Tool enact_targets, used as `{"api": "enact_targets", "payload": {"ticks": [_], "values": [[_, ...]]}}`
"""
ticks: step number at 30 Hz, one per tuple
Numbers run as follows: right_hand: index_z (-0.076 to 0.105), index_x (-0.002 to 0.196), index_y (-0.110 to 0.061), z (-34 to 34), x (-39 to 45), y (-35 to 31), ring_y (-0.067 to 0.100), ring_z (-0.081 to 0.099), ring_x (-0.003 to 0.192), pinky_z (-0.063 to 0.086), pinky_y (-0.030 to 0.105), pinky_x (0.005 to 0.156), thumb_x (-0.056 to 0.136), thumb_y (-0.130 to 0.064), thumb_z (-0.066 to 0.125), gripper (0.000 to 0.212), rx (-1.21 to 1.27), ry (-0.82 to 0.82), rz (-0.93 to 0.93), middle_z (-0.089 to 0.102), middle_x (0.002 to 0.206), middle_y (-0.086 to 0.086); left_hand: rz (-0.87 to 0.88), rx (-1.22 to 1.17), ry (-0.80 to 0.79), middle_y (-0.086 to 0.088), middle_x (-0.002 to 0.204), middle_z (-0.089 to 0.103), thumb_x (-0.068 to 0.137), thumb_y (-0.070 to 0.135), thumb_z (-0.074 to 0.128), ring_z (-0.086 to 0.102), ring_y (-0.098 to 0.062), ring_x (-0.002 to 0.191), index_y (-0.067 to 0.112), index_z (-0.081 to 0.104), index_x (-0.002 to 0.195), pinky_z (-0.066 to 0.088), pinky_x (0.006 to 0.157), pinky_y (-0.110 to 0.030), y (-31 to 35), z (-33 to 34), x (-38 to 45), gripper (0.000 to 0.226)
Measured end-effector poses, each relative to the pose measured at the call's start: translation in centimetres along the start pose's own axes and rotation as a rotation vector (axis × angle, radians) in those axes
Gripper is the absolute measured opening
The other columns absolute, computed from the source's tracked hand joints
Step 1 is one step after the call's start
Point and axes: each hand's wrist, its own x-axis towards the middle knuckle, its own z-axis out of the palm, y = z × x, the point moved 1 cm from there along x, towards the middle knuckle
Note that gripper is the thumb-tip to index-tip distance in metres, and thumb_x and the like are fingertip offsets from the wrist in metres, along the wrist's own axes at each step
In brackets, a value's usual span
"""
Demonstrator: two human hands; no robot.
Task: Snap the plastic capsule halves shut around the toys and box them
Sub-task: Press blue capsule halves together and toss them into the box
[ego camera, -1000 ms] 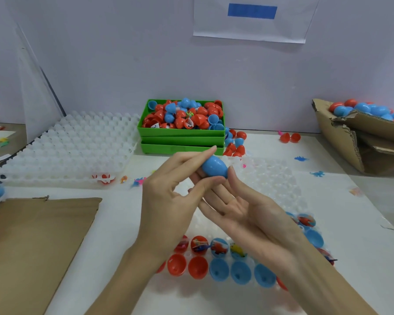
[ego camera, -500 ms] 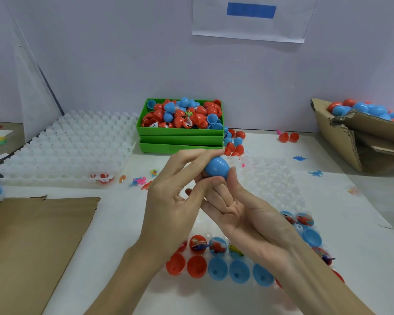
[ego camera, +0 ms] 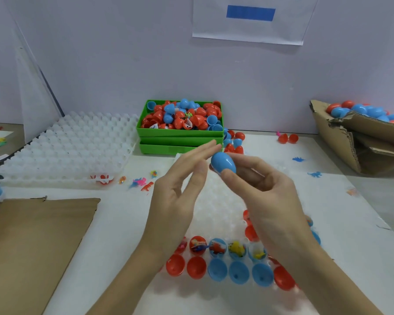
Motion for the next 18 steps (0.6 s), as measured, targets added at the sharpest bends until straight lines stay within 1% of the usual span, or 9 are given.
{"api": "enact_targets", "payload": {"ticks": [1, 2, 5, 7, 9, 12, 14, 16, 18], "values": [[0.076, 0.116, -0.021, -0.2, 0.0, -0.2, 0.014, 0.073, 0.111, 0.054, 0.017, 0.094, 0.08, -0.029, 0.084, 0.037, -0.15, 0.02, -0.106, 0.078, 0.114, -0.004, -0.043, -0.041, 0.002, 0.013, 0.136, 0.069, 0.106, 0.026, 0.054, 0.059, -0.005, 0.132, 0.024, 0.068, 0.135, 0.047, 0.102, -0.014, 0.0, 0.0, 0.1, 0.032], [0.074, 0.119, -0.02, -0.2, -0.1, -0.2, 0.013, 0.072, 0.112, 0.054, 0.017, 0.094, 0.081, -0.025, 0.084, 0.039, -0.256, 0.021, -0.187, 0.077, 0.114, -0.007, -0.085, -0.081, 0.005, 0.009, 0.132, 0.071, 0.104, 0.027, 0.059, 0.063, -0.006, 0.126, 0.025, 0.071, 0.132, 0.049, 0.098, -0.014, 0.0, 0.1, 0.2, 0.03], [0.069, 0.126, -0.015, -0.3, -0.1, 0.5, 0.017, 0.068, 0.118, 0.053, 0.023, 0.102, 0.084, -0.017, 0.083, 0.045, -0.424, 0.004, -0.321, 0.074, 0.12, -0.007, -0.184, -0.184, 0.041, 0.001, 0.114, 0.078, 0.093, 0.03, 0.068, 0.07, -0.006, 0.112, 0.029, 0.076, 0.125, 0.051, 0.09, -0.01, -0.2, 0.1, 0.2, 0.033], [0.068, 0.129, -0.015, -0.5, 0.0, 0.8, 0.019, 0.067, 0.12, 0.052, 0.026, 0.104, 0.085, -0.017, 0.082, 0.046, -0.475, -0.007, -0.369, 0.072, 0.123, -0.006, -0.202, -0.215, 0.035, 0.002, 0.112, 0.079, 0.091, 0.03, 0.072, 0.071, -0.004, 0.112, 0.03, 0.077, 0.125, 0.051, 0.089, -0.008, -0.3, 0.0, 0.3, 0.034], [0.066, 0.131, -0.015, -0.6, 0.0, 0.8, 0.021, 0.066, 0.121, 0.052, 0.03, 0.105, 0.086, -0.017, 0.081, 0.047, -0.503, -0.013, -0.411, 0.071, 0.125, -0.005, -0.205, -0.24, 0.02, 0.006, 0.117, 0.078, 0.089, 0.029, 0.075, 0.071, -0.004, 0.114, 0.029, 0.077, 0.124, 0.05, 0.089, -0.008, -0.4, -0.2, 0.3, 0.036], [0.066, 0.131, -0.014, -0.5, 0.0, 1.0, 0.024, 0.065, 0.122, 0.052, 0.035, 0.105, 0.087, -0.021, 0.08, 0.046, -0.546, -0.016, -0.461, 0.07, 0.125, -0.003, -0.22, -0.271, 0.043, 0.007, 0.118, 0.077, 0.083, 0.028, 0.078, 0.072, -0.009, 0.113, 0.028, 0.08, 0.12, 0.052, 0.091, -0.011, -0.6, -0.5, 0.5, 0.036], [0.066, 0.128, -0.015, -0.5, 0.1, 1.0, 0.022, 0.066, 0.12, 0.053, 0.035, 0.104, 0.086, -0.026, 0.079, 0.046, -0.59, -0.019, -0.477, 0.07, 0.123, -0.004, -0.228, -0.264, 0.071, 0.009, 0.106, 0.076, 0.08, 0.027, 0.079, 0.073, -0.008, 0.108, 0.027, 0.081, 0.115, 0.054, 0.09, -0.015, -0.9, -0.6, 0.5, 0.035], [0.067, 0.125, -0.017, -0.6, 0.1, 0.8, 0.02, 0.067, 0.116, 0.054, 0.034, 0.103, 0.084, -0.031, 0.08, 0.046, -0.595, -0.026, -0.476, 0.071, 0.119, -0.005, -0.221, -0.26, 0.072, 0.012, 0.091, 0.072, 0.079, 0.026, 0.079, 0.071, -0.005, 0.098, 0.026, 0.082, 0.112, 0.055, 0.087, -0.016, -1.1, -0.6, 0.5, 0.034], [0.068, 0.123, -0.016, -0.7, 0.1, 0.7, 0.022, 0.067, 0.116, 0.054, 0.032, 0.102, 0.082, -0.03, 0.082, 0.046, -0.554, -0.039, -0.466, 0.072, 0.117, -0.004, -0.204, -0.264, 0.068, 0.013, 0.086, 0.069, 0.077, 0.029, 0.079, 0.069, -0.003, 0.092, 0.025, 0.082, 0.112, 0.055, 0.085, -0.016, -1.1, -0.6, 0.5, 0.035]]}}
